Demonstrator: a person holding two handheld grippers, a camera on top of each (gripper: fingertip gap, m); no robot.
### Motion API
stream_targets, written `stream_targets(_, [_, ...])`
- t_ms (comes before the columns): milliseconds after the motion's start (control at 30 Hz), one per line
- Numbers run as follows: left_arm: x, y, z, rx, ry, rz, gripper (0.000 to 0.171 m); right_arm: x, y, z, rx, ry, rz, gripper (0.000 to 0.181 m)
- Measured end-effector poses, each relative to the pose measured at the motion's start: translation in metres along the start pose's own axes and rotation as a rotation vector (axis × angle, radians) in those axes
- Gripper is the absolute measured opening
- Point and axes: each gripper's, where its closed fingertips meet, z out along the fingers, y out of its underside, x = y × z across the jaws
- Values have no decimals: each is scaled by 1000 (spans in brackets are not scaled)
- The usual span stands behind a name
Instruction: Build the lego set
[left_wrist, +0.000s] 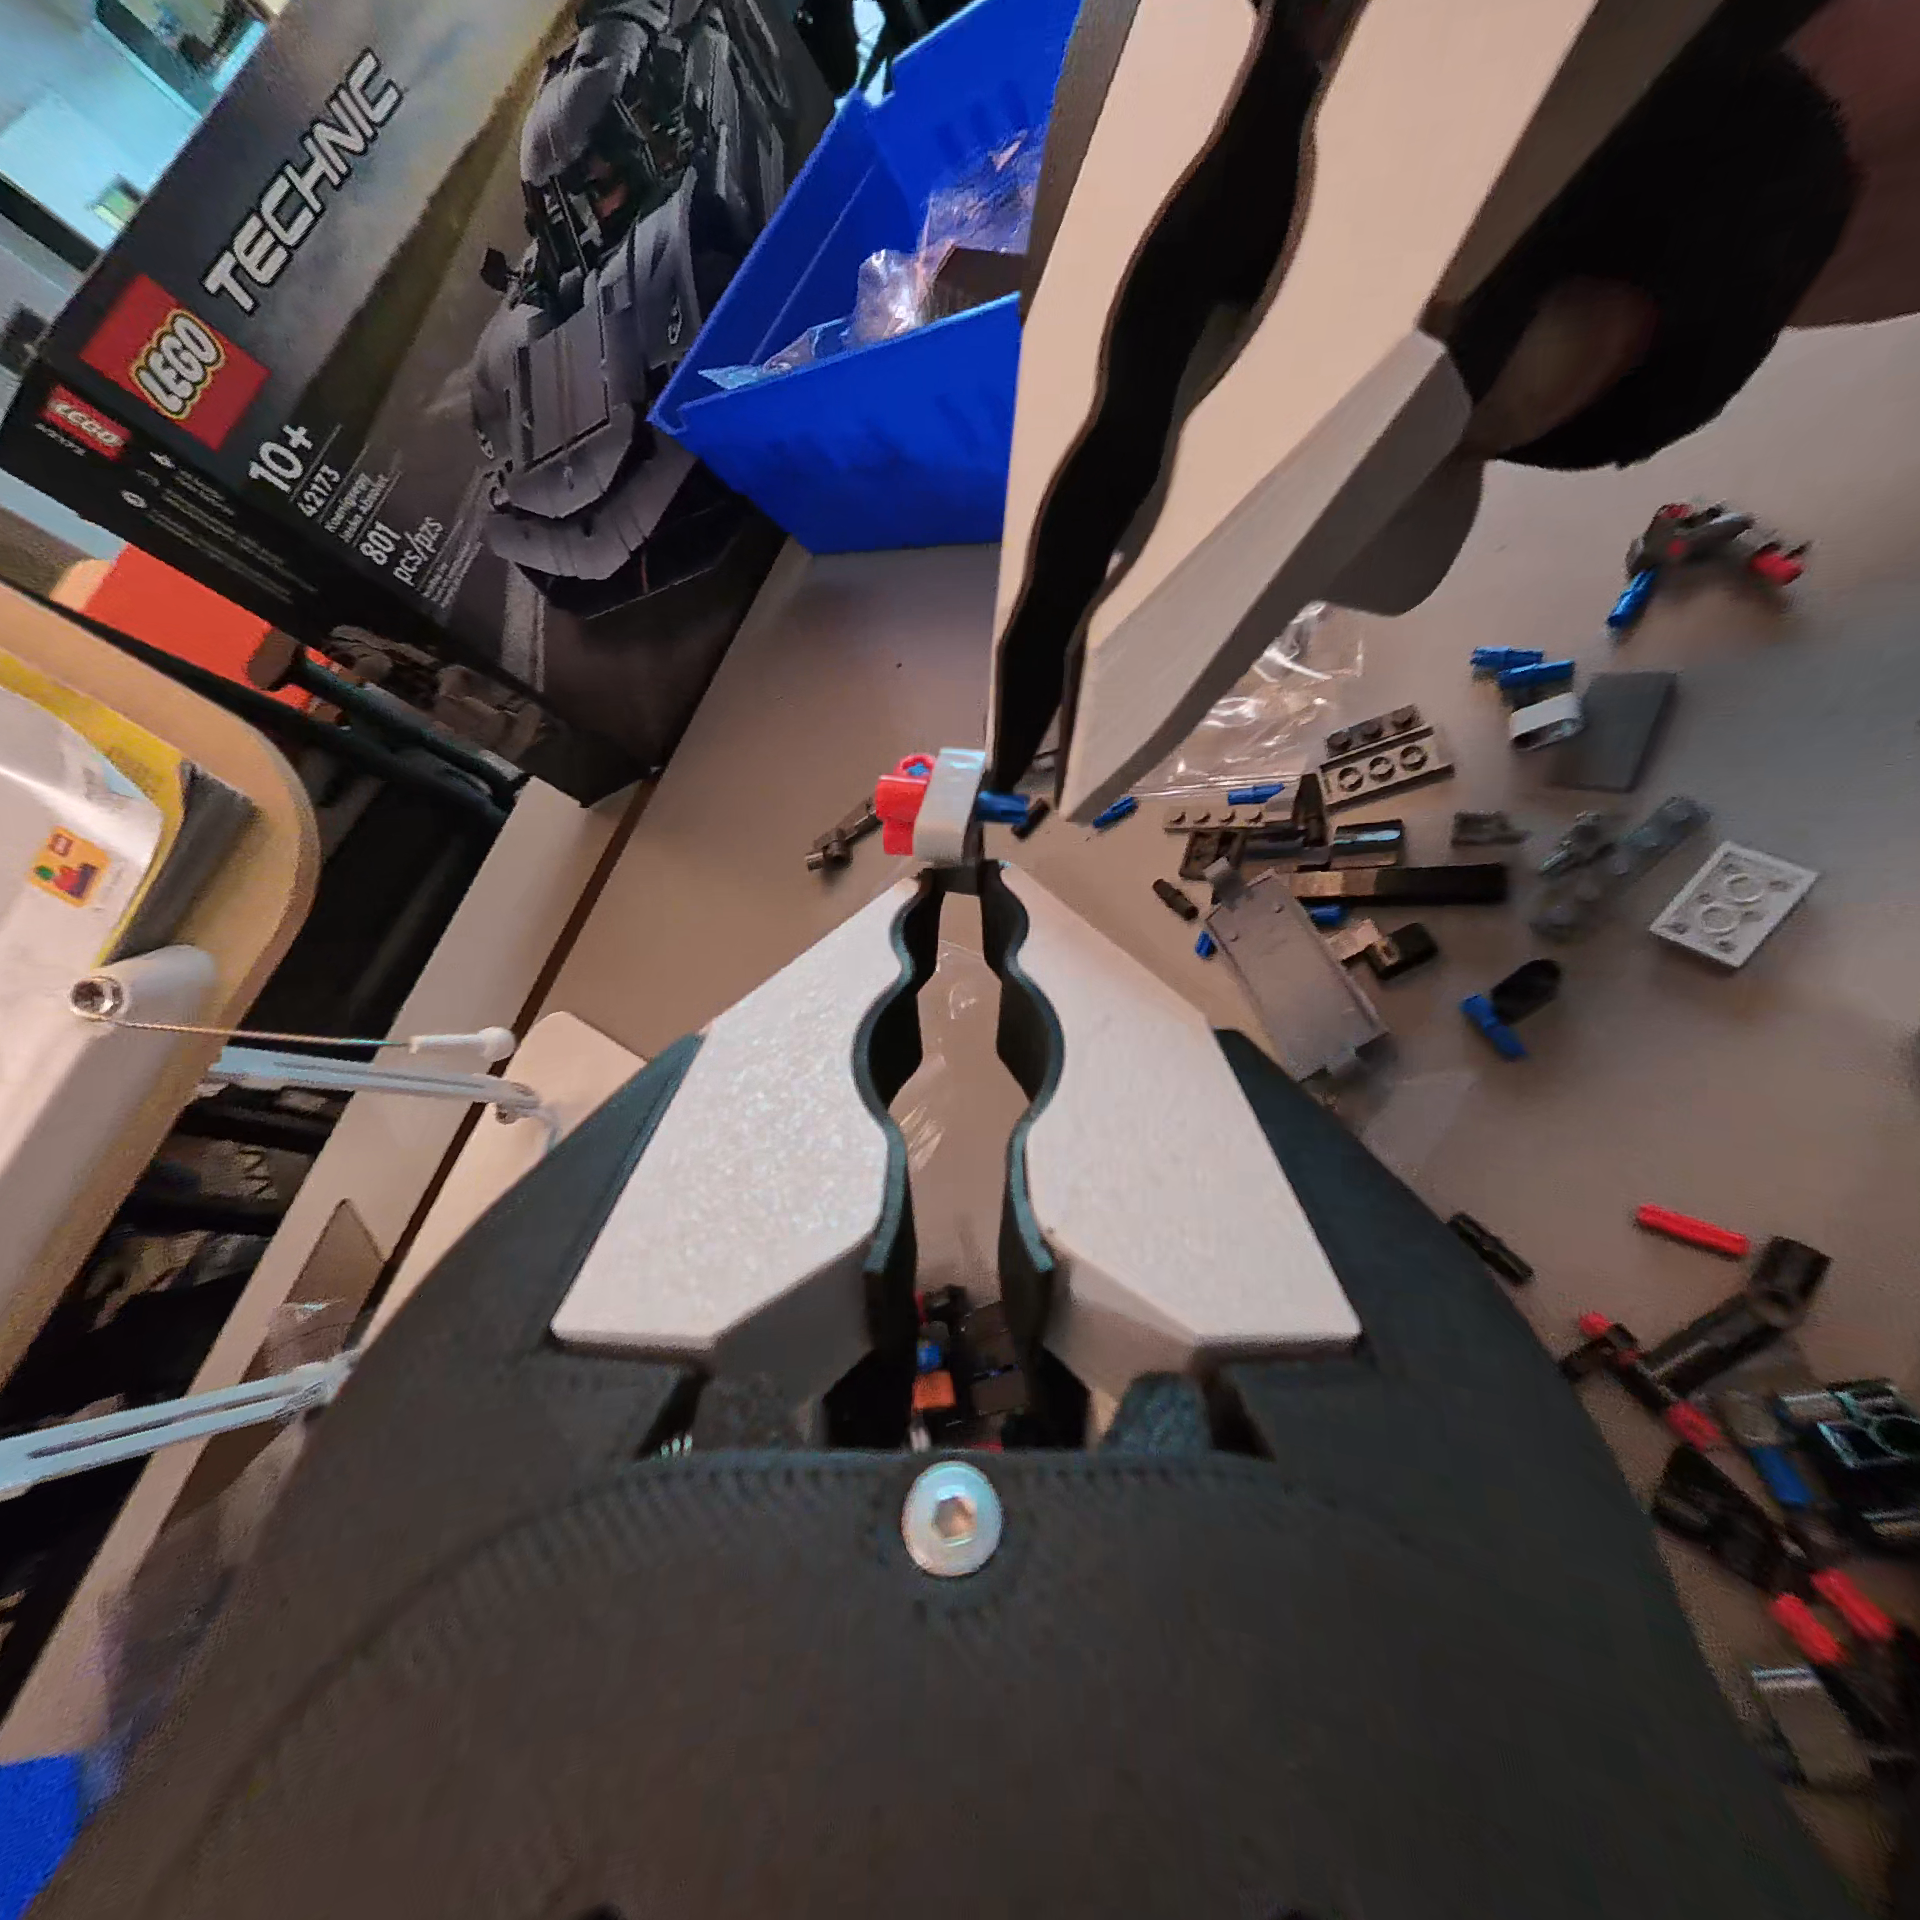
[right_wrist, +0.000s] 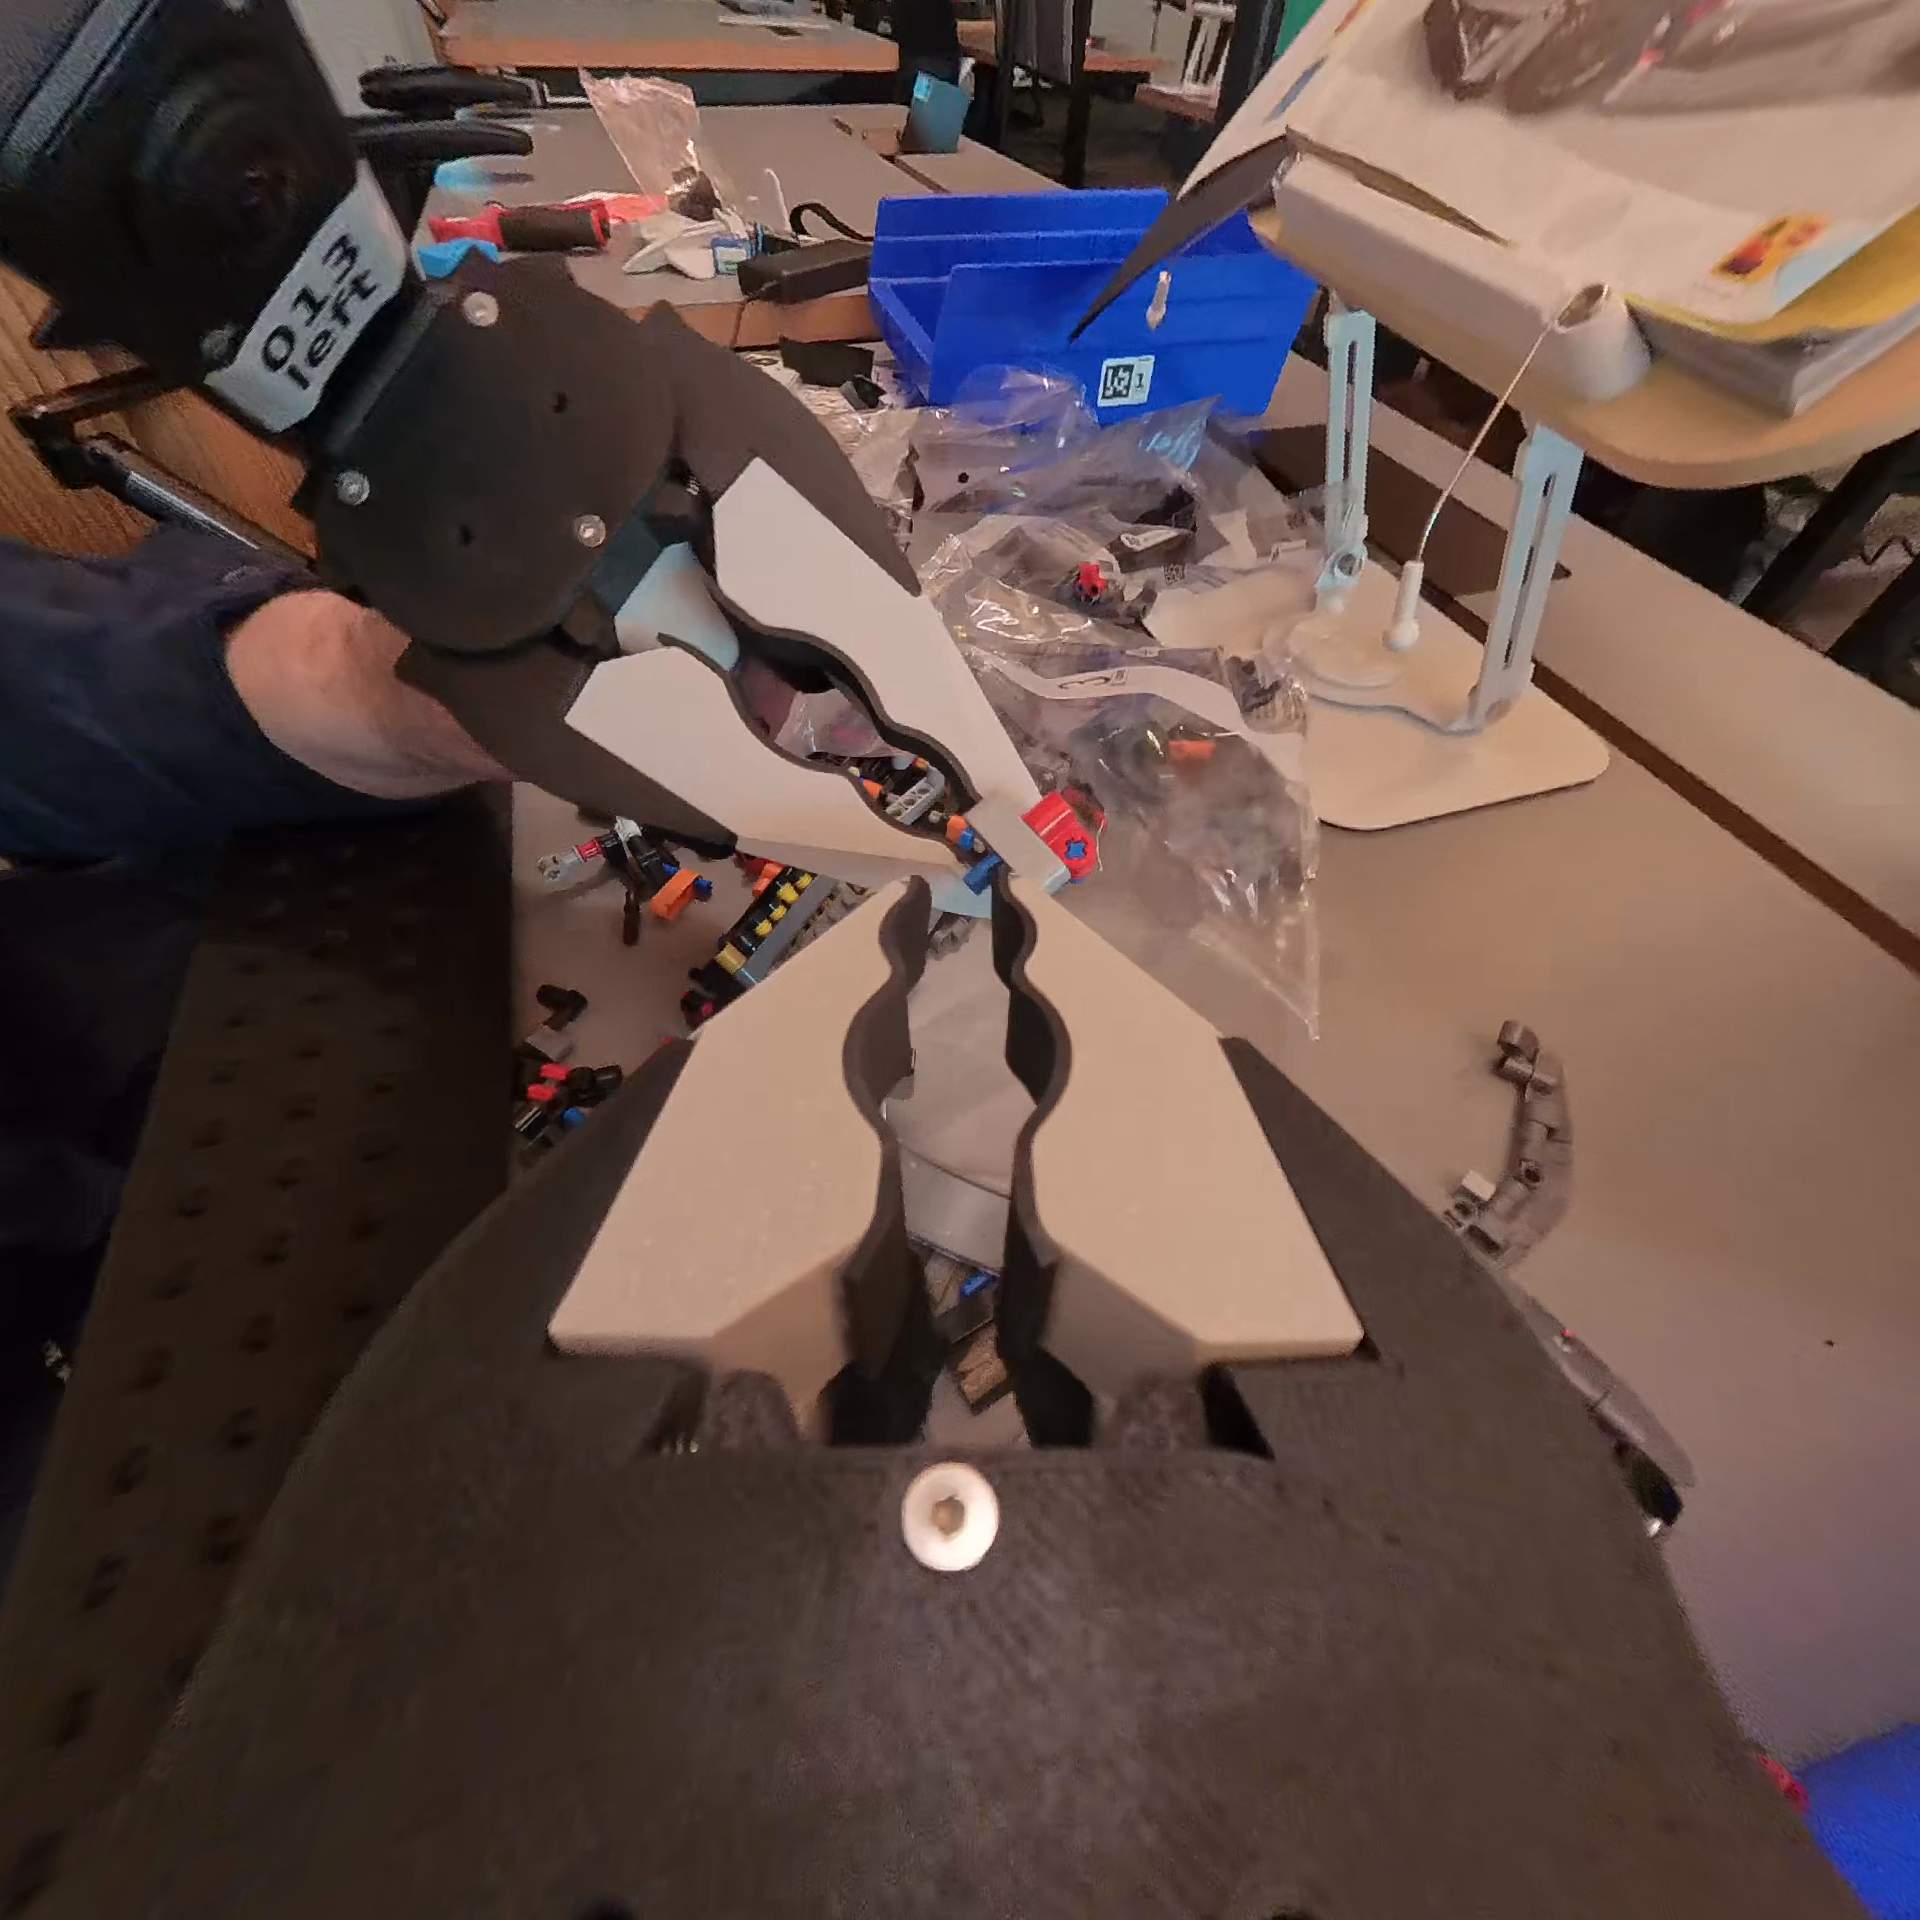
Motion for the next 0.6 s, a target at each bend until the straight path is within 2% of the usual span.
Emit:
stream_targets(433, [9,-2,4,-38,-37,110,5,7,-5,0,39,25,76,0])
stream_targets(600, [3,-1,3,-37,-46,78,6,9,-6,-6,50,26,80,0])
